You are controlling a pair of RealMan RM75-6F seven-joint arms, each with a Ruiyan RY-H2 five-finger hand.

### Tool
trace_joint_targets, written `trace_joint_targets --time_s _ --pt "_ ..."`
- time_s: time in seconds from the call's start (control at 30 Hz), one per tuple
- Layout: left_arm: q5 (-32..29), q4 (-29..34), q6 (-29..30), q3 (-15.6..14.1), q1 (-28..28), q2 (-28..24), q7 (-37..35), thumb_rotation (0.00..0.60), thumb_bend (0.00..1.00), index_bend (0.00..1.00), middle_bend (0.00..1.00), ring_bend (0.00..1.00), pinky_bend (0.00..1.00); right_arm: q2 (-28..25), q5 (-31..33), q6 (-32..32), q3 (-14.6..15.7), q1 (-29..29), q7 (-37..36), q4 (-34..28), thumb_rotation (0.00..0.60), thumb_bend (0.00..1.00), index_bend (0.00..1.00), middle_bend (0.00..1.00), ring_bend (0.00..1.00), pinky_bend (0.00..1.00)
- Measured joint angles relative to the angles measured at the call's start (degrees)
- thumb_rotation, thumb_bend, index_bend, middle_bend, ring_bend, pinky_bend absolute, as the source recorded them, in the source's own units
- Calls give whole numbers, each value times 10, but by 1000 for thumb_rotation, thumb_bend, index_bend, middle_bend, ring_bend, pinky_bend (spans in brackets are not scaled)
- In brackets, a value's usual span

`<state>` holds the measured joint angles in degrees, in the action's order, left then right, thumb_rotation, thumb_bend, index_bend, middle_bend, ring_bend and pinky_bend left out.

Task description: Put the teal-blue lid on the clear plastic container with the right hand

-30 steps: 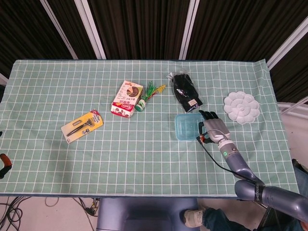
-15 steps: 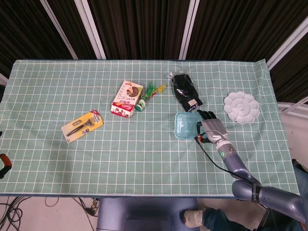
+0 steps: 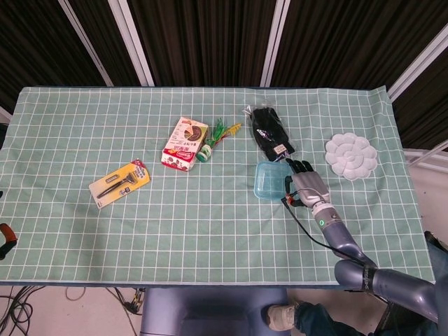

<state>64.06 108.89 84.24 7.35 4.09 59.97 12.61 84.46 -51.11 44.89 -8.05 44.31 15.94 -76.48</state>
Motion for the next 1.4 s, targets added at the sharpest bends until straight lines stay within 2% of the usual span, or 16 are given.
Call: trace_joint_targets --time_s 0.4,0.47,0.67,0.8,1.0,1.17,1.27,1.4 --pt "3 1 2 -1 0 0 0 600 771 49 0 0 0 6 -6 11 -5 -7 -13 7 600 459 597 21 0 0" --pt "3 0 2 -1 -1 0 -1 600 771 48 0 0 0 2 -10 20 -11 -8 -16 1 600 459 572 21 0 0" --pt "8 1 2 -2 -1 0 -3 600 772 49 0 0 0 -22 -23 66 -41 -12 -24 -34 600 458 190 4 0 0" --pt "17 4 5 -5 -2 -1 -4 600 771 48 0 0 0 -48 -17 102 -61 -18 -19 -74 600 435 74 0 0 0" --pt "28 6 9 -9 -5 0 -4 600 771 48 0 0 0 -97 7 136 -78 -34 -2 -146 600 393 32 0 0 0" --pt "38 7 16 -9 -6 0 -5 600 771 49 0 0 0 -135 1 184 -78 -64 2 -208 600 392 30 0 0 0" --pt "45 8 20 -10 -7 0 -7 600 771 49 0 0 0 -155 -30 223 -65 -96 -1 -242 600 371 30 0 0 0" --pt "62 9 26 -15 -10 1 -8 600 771 49 0 0 0 -175 -105 289 -28 -152 -18 -273 600 348 30 0 0 0"
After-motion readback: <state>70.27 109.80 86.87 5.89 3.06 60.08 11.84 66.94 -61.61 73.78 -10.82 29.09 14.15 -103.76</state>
